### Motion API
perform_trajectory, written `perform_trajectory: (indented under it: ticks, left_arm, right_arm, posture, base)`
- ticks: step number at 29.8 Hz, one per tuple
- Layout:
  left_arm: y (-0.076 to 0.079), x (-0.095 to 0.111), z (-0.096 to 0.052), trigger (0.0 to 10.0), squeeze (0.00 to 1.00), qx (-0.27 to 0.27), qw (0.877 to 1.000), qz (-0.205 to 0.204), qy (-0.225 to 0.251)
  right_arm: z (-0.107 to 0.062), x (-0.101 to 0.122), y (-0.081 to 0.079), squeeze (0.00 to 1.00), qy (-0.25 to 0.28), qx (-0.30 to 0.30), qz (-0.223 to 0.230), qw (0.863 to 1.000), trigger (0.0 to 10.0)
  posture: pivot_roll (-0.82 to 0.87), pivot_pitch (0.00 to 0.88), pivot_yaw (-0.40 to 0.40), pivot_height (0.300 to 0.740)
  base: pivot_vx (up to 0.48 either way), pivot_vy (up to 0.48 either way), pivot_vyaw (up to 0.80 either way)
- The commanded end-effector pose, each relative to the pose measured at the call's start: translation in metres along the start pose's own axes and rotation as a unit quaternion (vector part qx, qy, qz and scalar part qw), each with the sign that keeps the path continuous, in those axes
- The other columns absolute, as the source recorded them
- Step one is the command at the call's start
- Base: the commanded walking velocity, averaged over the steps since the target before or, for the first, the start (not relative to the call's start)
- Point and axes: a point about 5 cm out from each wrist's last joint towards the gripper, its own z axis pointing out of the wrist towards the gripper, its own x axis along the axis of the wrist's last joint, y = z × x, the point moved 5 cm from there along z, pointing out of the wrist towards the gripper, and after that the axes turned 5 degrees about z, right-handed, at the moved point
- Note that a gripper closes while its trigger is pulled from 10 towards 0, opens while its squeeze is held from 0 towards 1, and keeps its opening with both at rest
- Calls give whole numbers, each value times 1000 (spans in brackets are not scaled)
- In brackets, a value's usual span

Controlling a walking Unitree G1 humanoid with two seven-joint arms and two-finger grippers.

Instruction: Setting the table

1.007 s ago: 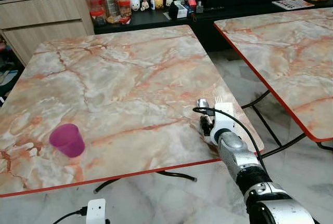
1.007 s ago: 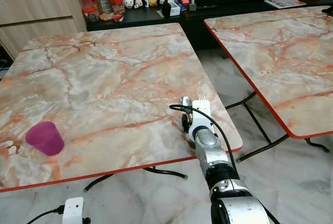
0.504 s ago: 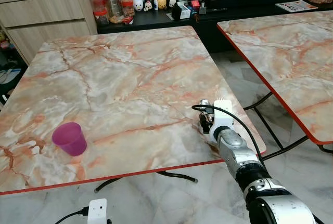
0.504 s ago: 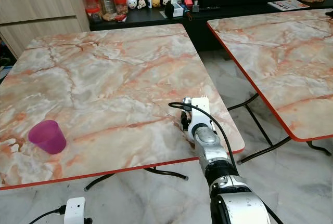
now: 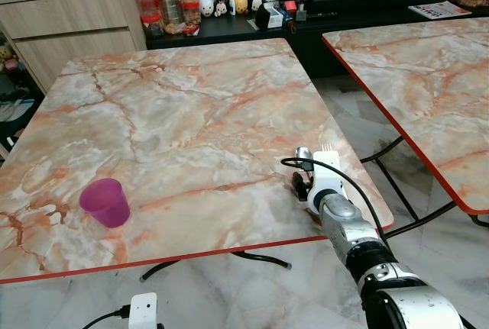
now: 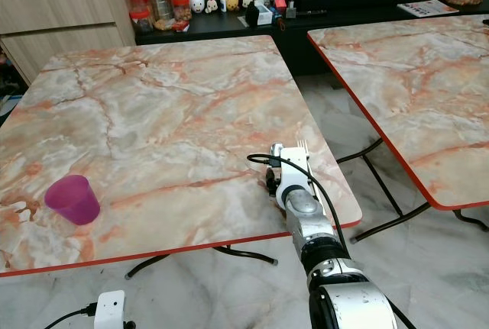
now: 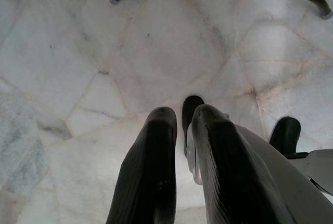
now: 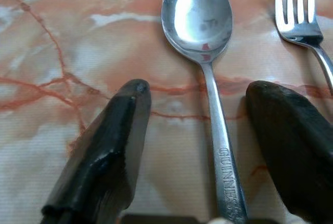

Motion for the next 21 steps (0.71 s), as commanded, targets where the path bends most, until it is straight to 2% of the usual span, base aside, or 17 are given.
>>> perform_trajectory:
  ticks: [1,8,21]
  left_arm:
    - [-4,-7,-1,10000,0,3,1000,-10,-13]
    - [-3,-10,-1,10000,0,-1,1000,-9,-19]
    - [0,-9,-1,10000,0,-5,1000,-8,-21]
  right_arm:
    - [-1,-19,1,0,-32,-4,1,999,0]
    - [-2,-22,2,0,-38,-6,3,999,0]
    - [-1,-16,-9,0,-26,15,-3,1000,0]
  posture:
    - [15,47,21,740]
    - [13,42,24,740]
    - [15,31,16,740]
  base:
    - [0,0,0]
    - [0,0,0]
    - [0,0,0]
